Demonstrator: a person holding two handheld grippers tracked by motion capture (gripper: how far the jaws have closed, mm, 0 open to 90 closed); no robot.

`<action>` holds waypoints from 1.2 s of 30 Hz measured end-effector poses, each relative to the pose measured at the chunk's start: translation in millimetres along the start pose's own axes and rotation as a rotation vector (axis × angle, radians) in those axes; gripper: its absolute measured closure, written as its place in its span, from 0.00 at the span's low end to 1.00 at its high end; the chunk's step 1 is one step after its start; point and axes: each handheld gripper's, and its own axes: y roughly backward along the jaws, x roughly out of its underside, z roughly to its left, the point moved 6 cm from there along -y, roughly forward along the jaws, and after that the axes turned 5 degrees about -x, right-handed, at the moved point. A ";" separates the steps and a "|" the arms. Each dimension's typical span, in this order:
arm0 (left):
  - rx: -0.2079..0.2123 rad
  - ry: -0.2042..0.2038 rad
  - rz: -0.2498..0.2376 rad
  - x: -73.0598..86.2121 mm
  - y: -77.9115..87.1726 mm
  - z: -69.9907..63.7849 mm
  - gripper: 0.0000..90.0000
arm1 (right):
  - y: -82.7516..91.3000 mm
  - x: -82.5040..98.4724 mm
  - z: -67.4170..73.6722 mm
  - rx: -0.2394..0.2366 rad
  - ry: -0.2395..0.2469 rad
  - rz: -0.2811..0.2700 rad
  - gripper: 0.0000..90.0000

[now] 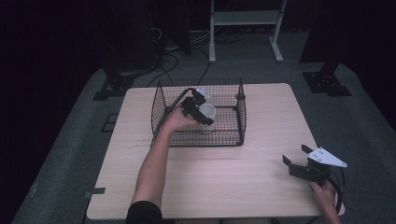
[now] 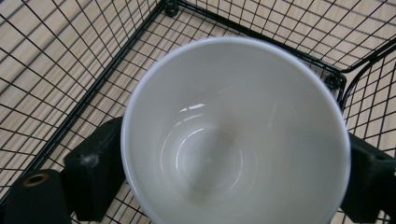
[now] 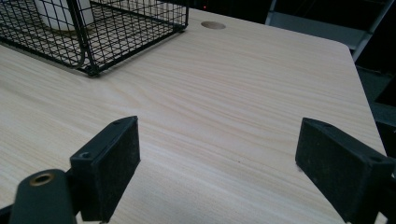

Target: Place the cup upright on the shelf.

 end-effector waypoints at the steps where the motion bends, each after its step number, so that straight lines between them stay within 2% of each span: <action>1: -0.002 0.000 -0.003 -0.4 1.2 -0.1 0.10 | 0.0 0.0 -0.1 0.000 0.001 0.000 0.15; 7: -0.011 -0.010 -0.018 -3.3 8.8 -1.6 0.07 | 0.0 0.0 0.0 0.001 0.000 0.001 0.15; 36: -0.058 -0.059 -0.120 -15.4 55.7 -14.4 0.07 | 0.0 0.1 -0.4 0.003 -0.005 0.001 0.15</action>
